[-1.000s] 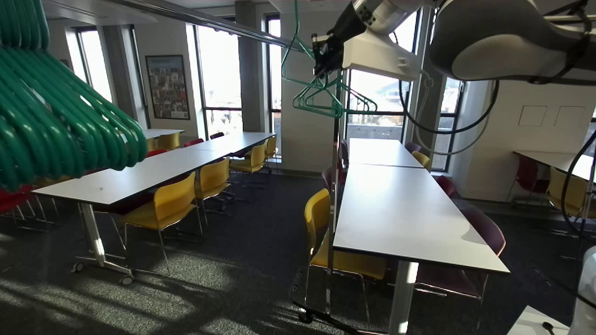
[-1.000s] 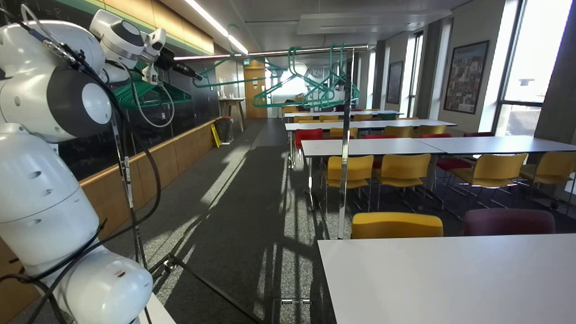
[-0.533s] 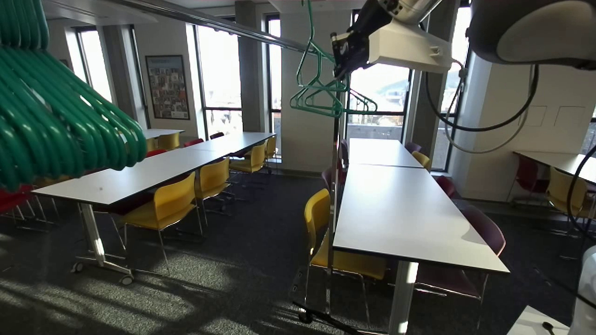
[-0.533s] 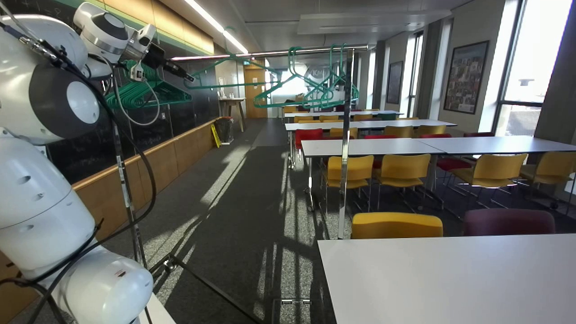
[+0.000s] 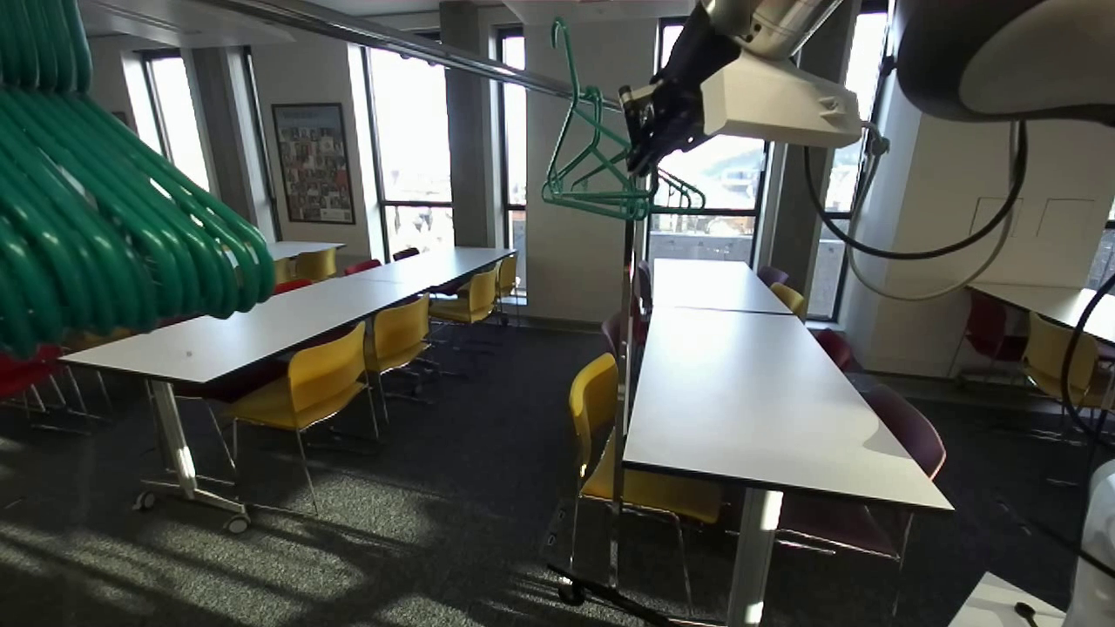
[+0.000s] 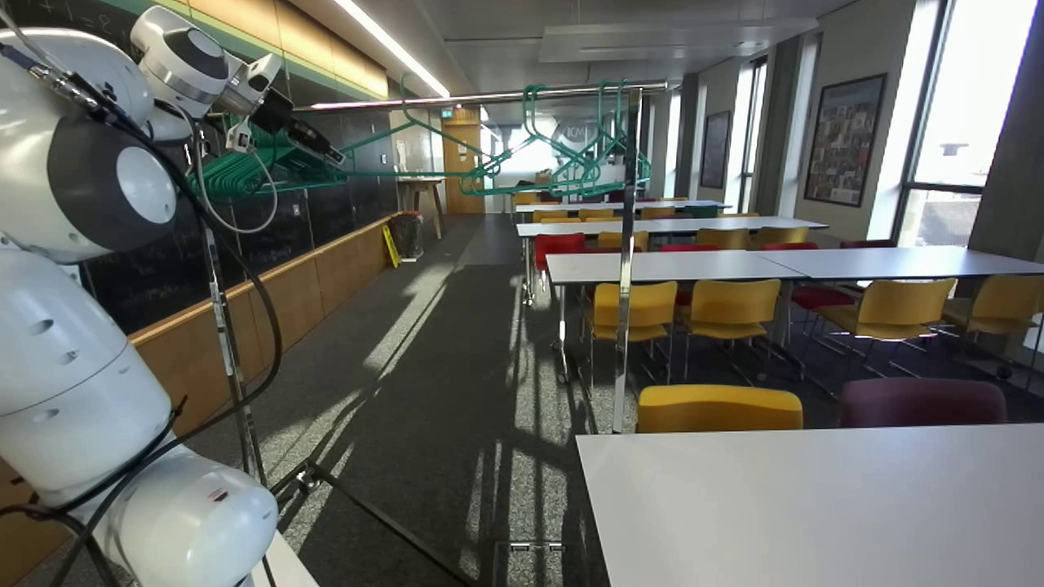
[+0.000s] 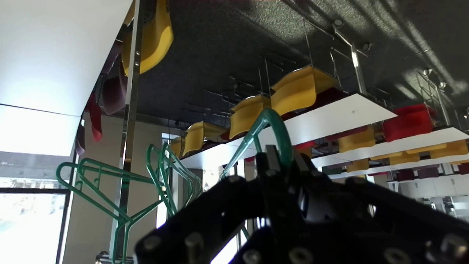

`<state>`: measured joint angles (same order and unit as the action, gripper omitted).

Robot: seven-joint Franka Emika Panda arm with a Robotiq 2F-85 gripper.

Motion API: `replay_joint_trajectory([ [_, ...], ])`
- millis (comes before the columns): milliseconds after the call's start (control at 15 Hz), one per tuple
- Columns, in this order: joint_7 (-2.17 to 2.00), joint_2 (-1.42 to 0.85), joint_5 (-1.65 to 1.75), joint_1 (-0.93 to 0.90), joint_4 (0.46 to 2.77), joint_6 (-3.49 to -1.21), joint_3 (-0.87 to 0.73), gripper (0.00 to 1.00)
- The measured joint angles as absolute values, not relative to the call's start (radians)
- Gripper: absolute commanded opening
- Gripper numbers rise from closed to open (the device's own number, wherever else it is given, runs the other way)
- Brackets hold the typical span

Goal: Put the coat hanger on the table

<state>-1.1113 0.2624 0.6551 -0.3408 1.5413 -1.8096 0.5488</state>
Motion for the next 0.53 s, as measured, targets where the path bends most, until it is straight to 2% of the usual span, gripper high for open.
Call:
replay_joint_trajectory([
  [533,-1.092,0.264,0.629,-0.338,1.62,-1.793,0.542,0.02],
])
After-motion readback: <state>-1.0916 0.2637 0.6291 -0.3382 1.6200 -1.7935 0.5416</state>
